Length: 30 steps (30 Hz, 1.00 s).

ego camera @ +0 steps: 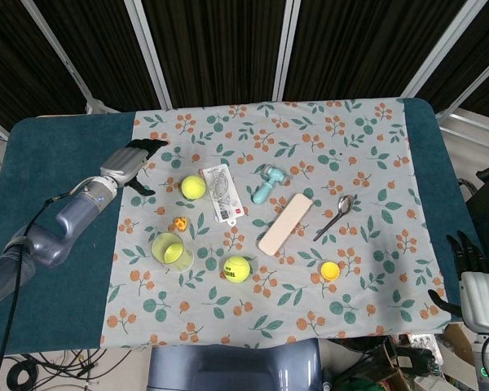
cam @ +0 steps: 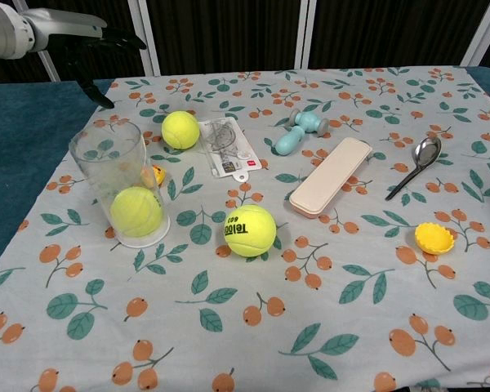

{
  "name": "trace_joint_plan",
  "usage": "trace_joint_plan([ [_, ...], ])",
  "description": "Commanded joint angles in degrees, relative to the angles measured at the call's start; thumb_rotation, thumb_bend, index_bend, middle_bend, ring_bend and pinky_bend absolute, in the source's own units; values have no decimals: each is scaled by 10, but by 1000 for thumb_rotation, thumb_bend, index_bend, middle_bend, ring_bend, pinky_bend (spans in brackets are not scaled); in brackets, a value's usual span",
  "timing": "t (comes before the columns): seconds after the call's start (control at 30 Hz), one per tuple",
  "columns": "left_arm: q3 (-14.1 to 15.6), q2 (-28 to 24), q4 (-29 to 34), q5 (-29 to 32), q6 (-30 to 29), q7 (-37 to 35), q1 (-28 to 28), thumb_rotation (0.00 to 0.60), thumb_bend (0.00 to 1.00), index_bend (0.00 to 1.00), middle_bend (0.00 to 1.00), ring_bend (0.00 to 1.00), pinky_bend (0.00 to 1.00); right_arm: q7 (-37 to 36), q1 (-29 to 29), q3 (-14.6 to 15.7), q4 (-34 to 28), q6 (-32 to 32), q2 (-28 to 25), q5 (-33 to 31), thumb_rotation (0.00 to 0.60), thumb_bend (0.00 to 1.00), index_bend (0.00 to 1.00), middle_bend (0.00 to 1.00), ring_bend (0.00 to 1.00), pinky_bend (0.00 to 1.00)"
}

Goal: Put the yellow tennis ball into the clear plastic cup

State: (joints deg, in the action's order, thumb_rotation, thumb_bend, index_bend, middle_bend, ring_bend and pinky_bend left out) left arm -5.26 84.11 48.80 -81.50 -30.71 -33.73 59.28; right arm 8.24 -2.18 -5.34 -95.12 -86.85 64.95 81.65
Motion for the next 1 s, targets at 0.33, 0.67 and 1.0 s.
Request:
trace_joint_plan([
  [0.33, 34, 121, -139, -71, -10, -117, 41, 600, 133, 12, 95, 20, 148, -5, 3, 1, -4, -1, -4, 0, 600, 93, 15, 0, 107, 262],
  [0.67, 61, 188, -213, -94, -4, -170, 56, 600, 153, 60, 116, 49, 171, -10, 5, 1, -6, -3, -6, -1, 600, 94, 15, 0, 107, 262],
  [1.0, 76, 228, -273, -104, -5, -191, 61, 600, 258, 157, 243, 162, 282, -16, 7, -2, -6, -5, -7, -4, 600, 96, 15, 0, 110, 262],
])
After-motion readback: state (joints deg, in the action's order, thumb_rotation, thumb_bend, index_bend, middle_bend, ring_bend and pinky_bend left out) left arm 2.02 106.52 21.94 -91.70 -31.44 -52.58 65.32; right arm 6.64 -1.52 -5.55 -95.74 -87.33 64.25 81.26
